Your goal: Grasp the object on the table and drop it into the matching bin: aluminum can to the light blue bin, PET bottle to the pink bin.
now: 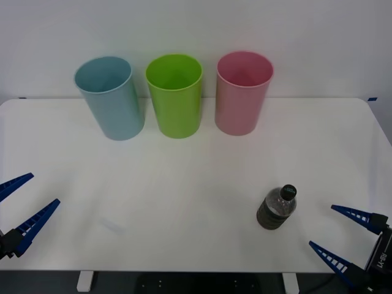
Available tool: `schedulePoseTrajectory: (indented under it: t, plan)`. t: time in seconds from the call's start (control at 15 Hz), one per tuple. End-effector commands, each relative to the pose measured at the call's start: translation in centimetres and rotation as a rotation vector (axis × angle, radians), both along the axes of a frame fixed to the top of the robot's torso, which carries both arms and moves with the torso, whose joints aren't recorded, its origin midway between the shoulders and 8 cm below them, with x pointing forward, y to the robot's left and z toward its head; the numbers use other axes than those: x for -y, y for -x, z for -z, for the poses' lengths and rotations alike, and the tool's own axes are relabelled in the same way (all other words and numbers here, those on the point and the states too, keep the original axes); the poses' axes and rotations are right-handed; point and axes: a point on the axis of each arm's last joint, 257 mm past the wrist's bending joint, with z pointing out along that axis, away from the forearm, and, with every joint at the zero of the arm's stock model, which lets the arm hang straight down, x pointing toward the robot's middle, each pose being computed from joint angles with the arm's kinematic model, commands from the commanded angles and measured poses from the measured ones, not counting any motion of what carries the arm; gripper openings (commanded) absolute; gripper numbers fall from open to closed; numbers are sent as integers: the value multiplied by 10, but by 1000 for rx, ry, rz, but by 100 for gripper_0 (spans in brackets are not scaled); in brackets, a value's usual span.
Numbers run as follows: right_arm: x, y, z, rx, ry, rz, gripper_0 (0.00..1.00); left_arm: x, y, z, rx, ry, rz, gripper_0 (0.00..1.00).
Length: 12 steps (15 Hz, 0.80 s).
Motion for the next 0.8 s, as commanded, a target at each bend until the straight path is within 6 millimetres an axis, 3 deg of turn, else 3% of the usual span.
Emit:
schedulePoseTrajectory:
  t: [0.07, 0.8]
  plan:
    - [-10, -7, 7, -8, 2, -24, 100, 0, 0, 0, 0, 0, 0, 100]
    - [-57, -51, 34, -9, 4, -50, 100, 0, 0, 0, 0, 0, 0, 100]
